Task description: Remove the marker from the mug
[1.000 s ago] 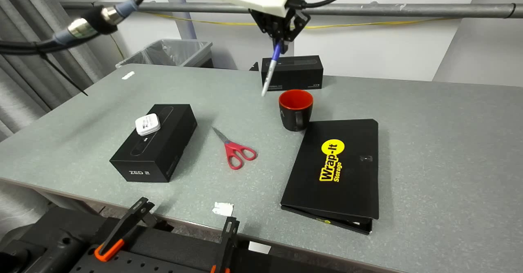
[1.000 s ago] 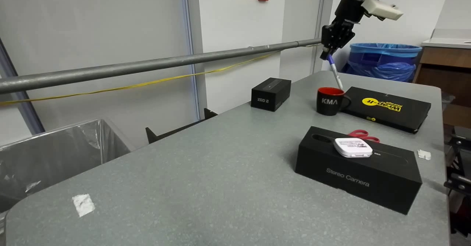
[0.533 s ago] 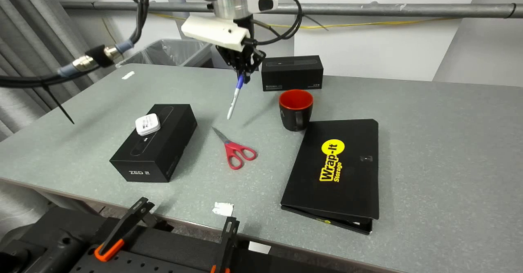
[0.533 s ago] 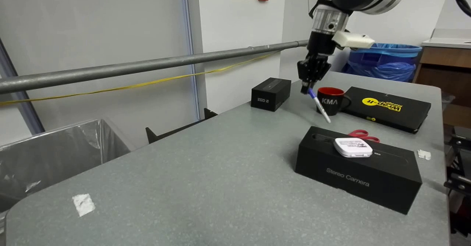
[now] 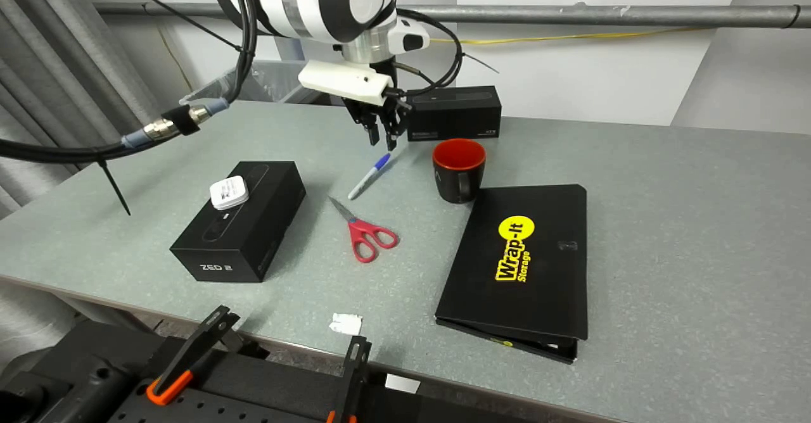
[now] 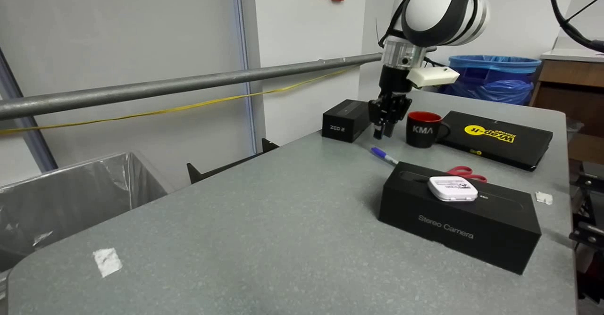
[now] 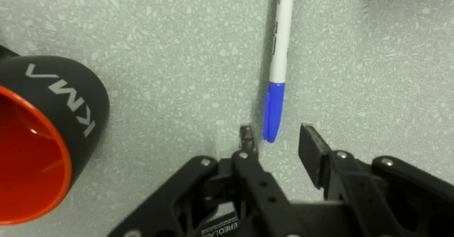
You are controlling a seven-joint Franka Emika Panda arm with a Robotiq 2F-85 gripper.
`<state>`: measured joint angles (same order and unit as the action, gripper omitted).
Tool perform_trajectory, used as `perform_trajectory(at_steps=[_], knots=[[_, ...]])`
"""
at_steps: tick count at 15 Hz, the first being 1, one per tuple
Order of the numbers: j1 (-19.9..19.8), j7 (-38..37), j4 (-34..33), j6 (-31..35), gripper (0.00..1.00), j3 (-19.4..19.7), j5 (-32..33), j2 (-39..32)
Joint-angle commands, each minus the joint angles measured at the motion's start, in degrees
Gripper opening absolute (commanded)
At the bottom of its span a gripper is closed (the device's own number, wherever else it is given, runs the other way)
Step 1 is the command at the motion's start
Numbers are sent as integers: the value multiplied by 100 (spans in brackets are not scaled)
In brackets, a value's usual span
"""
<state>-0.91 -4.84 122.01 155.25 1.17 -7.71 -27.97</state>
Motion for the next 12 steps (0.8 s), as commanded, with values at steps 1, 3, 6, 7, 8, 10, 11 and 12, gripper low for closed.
perform_trajectory(at_steps=[1, 3, 6, 7, 8, 10, 11, 12], knots=[[46, -113, -72, -137, 71, 120, 178, 132], [33, -110, -80, -153, 86, 132, 185, 182], [61, -163, -105, -134, 100, 207, 236, 190], [45, -110, -133, -269, 100, 206, 258, 195], [12, -17, -156, -349, 100, 181, 269, 189], [-37, -16, -91, -124, 100, 107, 151, 118], [-36, -15, -93, -136, 100, 108, 162, 118], [-36, -15, -93, -137, 100, 109, 164, 118]])
